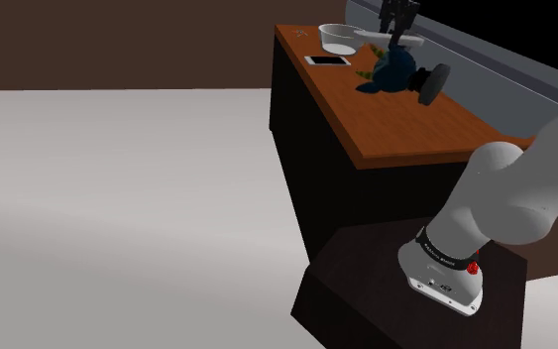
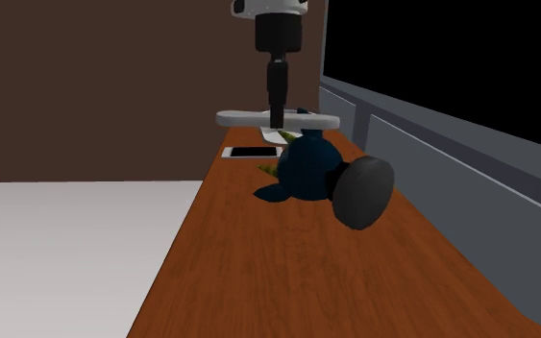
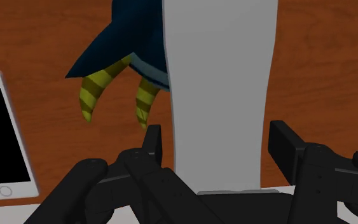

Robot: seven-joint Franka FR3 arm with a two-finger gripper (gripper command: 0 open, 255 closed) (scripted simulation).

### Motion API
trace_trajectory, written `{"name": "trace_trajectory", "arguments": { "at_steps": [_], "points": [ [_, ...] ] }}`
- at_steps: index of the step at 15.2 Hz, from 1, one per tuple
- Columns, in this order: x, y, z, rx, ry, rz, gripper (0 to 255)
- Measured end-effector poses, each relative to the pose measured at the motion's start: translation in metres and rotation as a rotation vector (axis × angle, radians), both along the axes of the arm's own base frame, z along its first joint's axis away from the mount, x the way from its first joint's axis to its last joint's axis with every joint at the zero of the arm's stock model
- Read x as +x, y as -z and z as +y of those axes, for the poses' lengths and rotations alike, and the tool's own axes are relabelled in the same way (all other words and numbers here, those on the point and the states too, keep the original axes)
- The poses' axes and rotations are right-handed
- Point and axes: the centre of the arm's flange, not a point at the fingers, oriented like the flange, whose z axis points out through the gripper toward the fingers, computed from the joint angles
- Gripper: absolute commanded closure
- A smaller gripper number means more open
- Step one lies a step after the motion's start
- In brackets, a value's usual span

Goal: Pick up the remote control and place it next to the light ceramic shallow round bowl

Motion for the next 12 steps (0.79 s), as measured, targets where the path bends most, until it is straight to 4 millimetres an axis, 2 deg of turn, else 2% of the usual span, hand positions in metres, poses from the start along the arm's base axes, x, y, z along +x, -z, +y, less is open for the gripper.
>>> {"name": "trace_trajectory", "arguments": {
  "at_steps": [10, 12],
  "points": [
    [0.125, -0.004, -0.061, -0.008, 0.006, -0.001, 255],
    [0.139, 0.004, -0.063, -0.005, 0.002, 0.000, 255]
  ]
}}
